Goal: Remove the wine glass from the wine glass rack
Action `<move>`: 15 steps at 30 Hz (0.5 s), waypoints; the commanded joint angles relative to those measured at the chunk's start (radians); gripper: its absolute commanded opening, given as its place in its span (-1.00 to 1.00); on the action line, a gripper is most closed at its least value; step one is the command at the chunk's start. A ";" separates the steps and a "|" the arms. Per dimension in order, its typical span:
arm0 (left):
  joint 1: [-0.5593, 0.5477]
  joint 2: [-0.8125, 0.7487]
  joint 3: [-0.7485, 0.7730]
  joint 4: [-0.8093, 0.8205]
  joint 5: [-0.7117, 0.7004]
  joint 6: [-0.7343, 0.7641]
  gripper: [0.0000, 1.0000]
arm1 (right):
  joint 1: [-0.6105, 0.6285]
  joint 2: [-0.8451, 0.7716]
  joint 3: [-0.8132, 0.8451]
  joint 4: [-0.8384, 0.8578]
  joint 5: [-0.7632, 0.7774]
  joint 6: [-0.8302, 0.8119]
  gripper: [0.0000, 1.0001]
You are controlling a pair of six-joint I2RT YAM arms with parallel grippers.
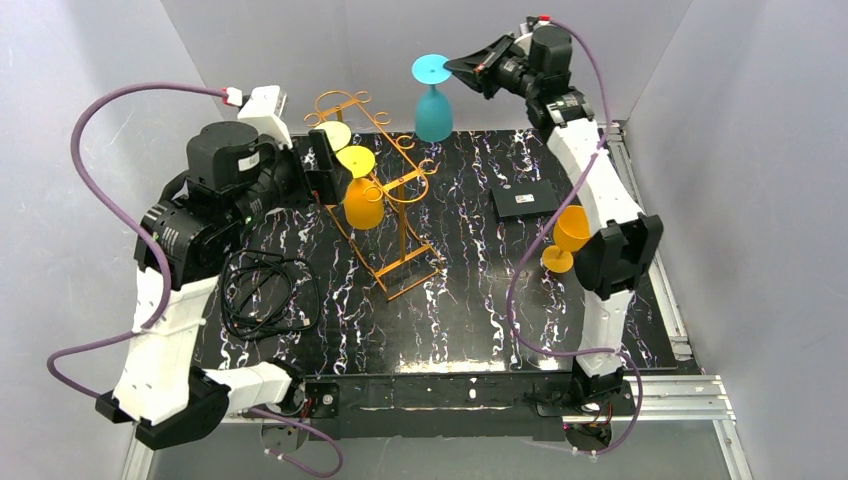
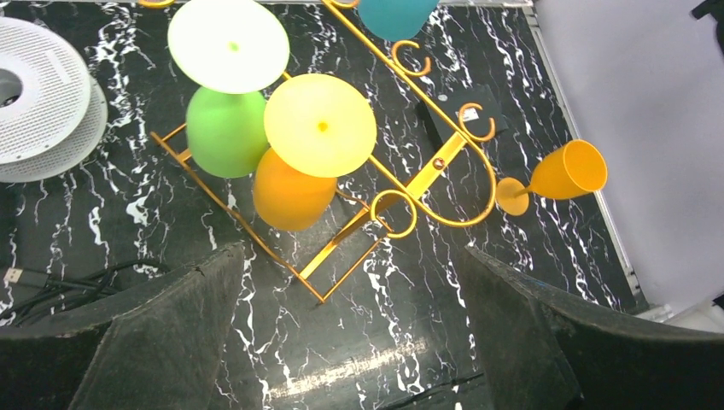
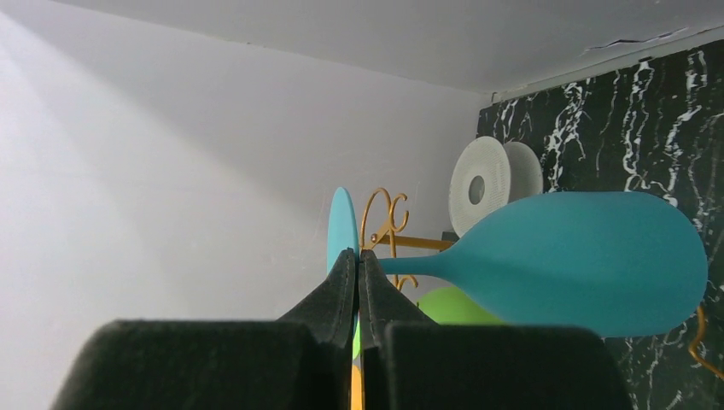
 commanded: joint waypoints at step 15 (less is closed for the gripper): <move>0.007 0.199 0.144 0.115 0.352 -0.014 0.83 | -0.175 -0.503 -0.281 -0.321 0.010 -0.062 -0.97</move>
